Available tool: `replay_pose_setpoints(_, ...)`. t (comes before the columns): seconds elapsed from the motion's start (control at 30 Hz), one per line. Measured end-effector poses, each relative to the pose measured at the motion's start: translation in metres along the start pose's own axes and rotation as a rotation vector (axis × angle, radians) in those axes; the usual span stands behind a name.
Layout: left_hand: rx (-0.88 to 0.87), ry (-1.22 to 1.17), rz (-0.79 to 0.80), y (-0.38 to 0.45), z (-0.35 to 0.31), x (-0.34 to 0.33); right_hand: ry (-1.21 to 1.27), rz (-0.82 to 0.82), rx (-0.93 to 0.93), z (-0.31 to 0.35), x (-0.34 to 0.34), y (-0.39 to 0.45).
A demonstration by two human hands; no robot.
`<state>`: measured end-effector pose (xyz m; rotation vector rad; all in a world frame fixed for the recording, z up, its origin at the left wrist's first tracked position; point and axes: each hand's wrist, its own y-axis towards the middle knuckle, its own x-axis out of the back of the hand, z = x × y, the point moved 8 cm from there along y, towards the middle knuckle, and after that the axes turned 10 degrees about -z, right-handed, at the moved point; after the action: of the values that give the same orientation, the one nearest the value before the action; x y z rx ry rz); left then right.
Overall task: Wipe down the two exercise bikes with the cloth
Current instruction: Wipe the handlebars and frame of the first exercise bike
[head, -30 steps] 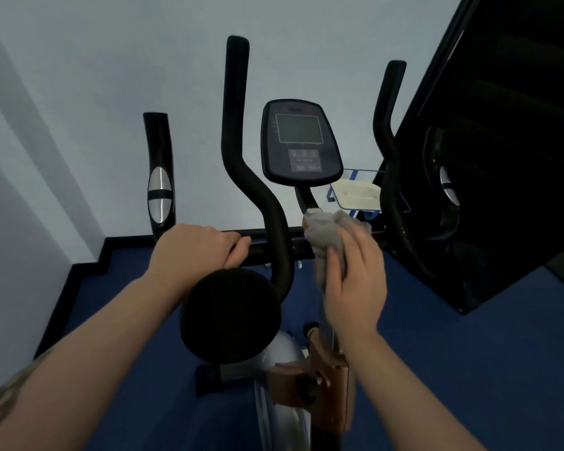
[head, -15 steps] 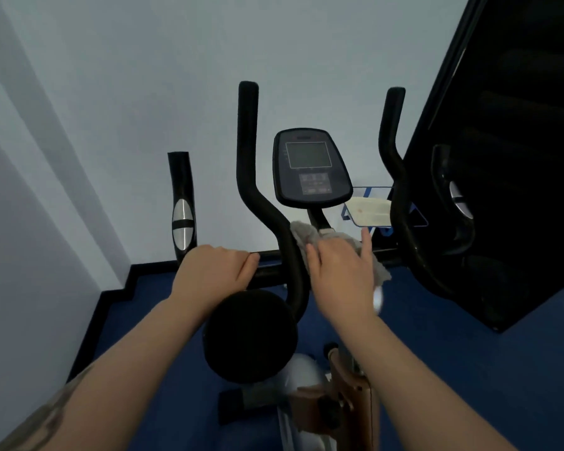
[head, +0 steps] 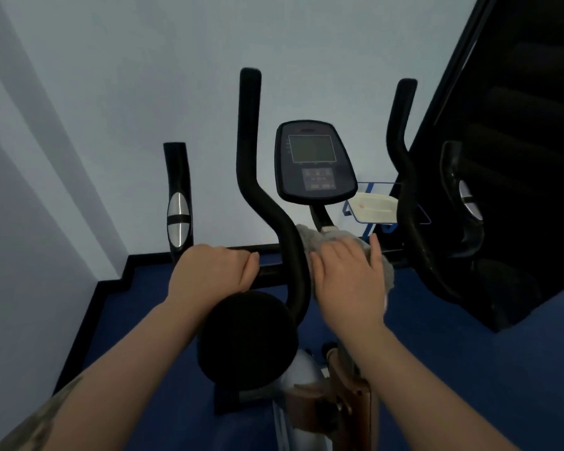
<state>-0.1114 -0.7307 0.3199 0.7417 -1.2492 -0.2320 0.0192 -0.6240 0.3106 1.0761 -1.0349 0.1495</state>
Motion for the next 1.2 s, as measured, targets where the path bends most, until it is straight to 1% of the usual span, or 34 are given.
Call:
replay_pose_setpoints(0.07, 0.024, 0.002, -0.006, -0.002, 0.001, -0.002, -0.062, 0.112, 0.007, 0.003, -0.012, 0.013)
replay_pose_setpoints(0.13, 0.041, 0.001, -0.019, -0.002, 0.003, -0.001, -0.068, 0.145, 0.016, 0.006, -0.015, 0.020)
replay_pose_setpoints(0.2, 0.043, -0.017, -0.011, -0.002, 0.002, 0.000, -0.013, 0.121, -0.005, 0.004, -0.010, 0.015)
replay_pose_setpoints(0.27, 0.030, -0.013, -0.020, -0.002, 0.001, 0.001, 0.095, 0.015, -0.023, 0.001, 0.001, 0.002)
replay_pose_setpoints(0.33, 0.050, 0.003, -0.020, -0.002, 0.001, 0.000, 0.277, -0.079, -0.080, -0.004, 0.014, -0.011)
replay_pose_setpoints(0.4, 0.081, 0.001, -0.049, -0.003, 0.003, 0.000, 0.454, -0.106, -0.166, -0.004, 0.019, -0.022)
replay_pose_setpoints(0.5, 0.088, -0.006, -0.066, 0.000, 0.002, 0.004, 0.523, -0.084, -0.225, 0.010, 0.017, -0.026)
replay_pose_setpoints(0.6, 0.065, 0.037, -0.024, 0.000, 0.001, 0.001, 0.554, 0.049, -0.320, 0.020, 0.000, -0.001)
replay_pose_setpoints(0.67, 0.074, 0.026, -0.012, -0.001, 0.003, 0.002, 0.591, 0.086, -0.403, 0.019, -0.008, 0.020)
replay_pose_setpoints(0.77, 0.046, -0.017, -0.047, -0.001, 0.001, 0.004, 0.714, 0.012, -0.486, 0.015, -0.006, 0.021)
replay_pose_setpoints(0.83, 0.061, -0.022, -0.074, -0.001, 0.001, 0.005, 0.793, -0.043, -0.446, 0.016, -0.001, -0.001)
replay_pose_setpoints(0.93, 0.074, -0.023, -0.119, -0.001, 0.002, 0.006, 0.899, -0.017, -0.329, 0.018, 0.001, -0.017)
replay_pose_setpoints(1.0, 0.071, -0.012, -0.124, -0.001, 0.002, 0.007, 0.945, -0.032, -0.378, 0.007, -0.004, 0.004)
replay_pose_setpoints(1.07, 0.070, -0.007, -0.114, 0.000, 0.003, 0.007, 0.960, -0.121, -0.488, -0.007, 0.001, 0.030)
replay_pose_setpoints(1.1, 0.074, -0.012, -0.113, -0.001, 0.004, 0.008, 0.957, -0.138, -0.509, -0.009, 0.003, 0.038)
replay_pose_setpoints(1.13, 0.078, -0.025, -0.112, -0.001, 0.004, 0.008, 0.956, -0.114, -0.487, -0.004, 0.003, 0.043)
replay_pose_setpoints(1.2, 0.080, -0.049, -0.108, -0.001, 0.005, 0.007, 0.920, 0.023, -0.375, 0.017, -0.004, 0.038)
